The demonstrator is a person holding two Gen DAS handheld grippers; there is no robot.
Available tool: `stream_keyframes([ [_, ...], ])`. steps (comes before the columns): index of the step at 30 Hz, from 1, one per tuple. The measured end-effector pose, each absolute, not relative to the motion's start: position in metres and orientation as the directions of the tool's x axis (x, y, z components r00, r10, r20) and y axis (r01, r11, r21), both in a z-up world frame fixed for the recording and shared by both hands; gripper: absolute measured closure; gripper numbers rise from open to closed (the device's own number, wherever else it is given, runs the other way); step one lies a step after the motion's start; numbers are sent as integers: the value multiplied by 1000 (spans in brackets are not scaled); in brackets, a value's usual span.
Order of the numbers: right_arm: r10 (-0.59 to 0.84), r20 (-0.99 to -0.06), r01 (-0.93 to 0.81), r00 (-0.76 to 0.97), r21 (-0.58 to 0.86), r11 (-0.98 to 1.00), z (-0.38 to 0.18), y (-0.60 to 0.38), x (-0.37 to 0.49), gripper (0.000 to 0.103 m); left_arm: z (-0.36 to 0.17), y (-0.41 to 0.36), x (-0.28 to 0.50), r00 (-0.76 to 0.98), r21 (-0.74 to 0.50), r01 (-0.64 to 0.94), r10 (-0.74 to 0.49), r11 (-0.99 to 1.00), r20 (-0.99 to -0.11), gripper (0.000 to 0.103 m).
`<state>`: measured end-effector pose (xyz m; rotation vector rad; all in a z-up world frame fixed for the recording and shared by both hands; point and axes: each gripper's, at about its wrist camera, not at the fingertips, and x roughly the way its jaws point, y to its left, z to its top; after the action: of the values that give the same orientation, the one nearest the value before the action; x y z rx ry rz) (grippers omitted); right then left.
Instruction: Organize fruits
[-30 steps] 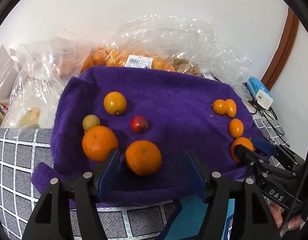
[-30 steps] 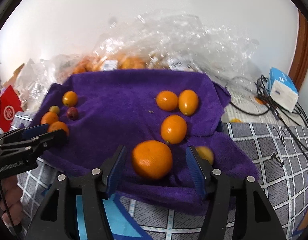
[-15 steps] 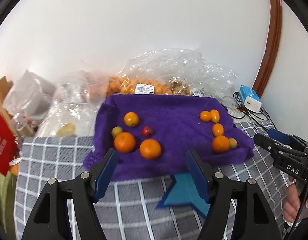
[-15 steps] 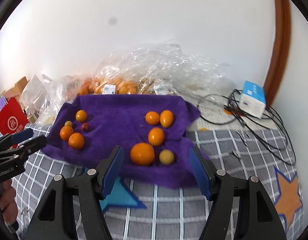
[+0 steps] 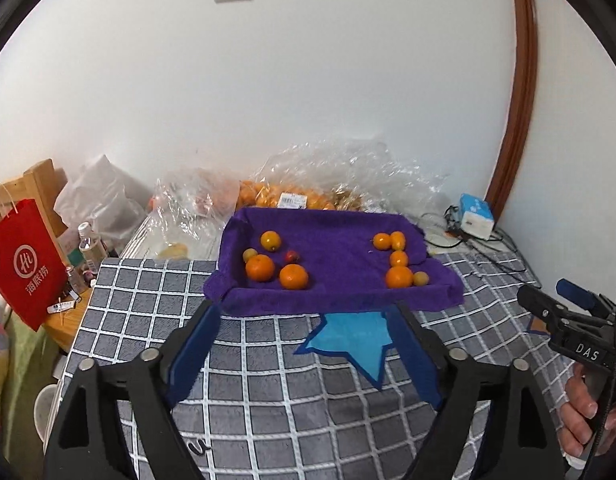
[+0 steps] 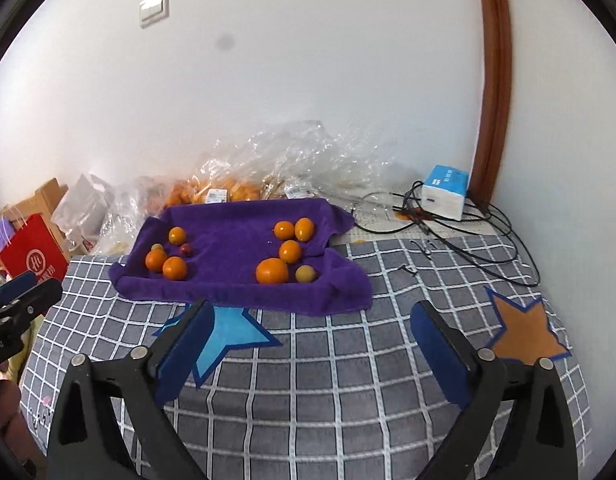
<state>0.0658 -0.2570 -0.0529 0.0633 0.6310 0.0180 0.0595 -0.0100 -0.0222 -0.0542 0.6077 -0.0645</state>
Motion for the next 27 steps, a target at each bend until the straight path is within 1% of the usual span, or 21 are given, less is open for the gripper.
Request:
stream_keyframes([
  [2, 33, -584, 12, 811, 73, 997, -49, -262, 58, 3, -18, -12, 54, 825, -69, 41, -72, 997, -561, 12],
  [4, 23, -583, 20, 812, 67, 998, -47, -264, 54, 2, -15, -15, 49, 830, -61, 37, -64, 997, -554, 12],
  [13, -5, -575, 38, 818, 45, 998, -44, -270, 42, 2, -13, -24, 46, 826, -49, 32, -55, 998, -561, 12],
  [27, -10, -580, 41, 815, 39, 998, -49, -270, 40, 2, -10, -25, 40, 830, -45, 29, -49, 999, -555, 11],
])
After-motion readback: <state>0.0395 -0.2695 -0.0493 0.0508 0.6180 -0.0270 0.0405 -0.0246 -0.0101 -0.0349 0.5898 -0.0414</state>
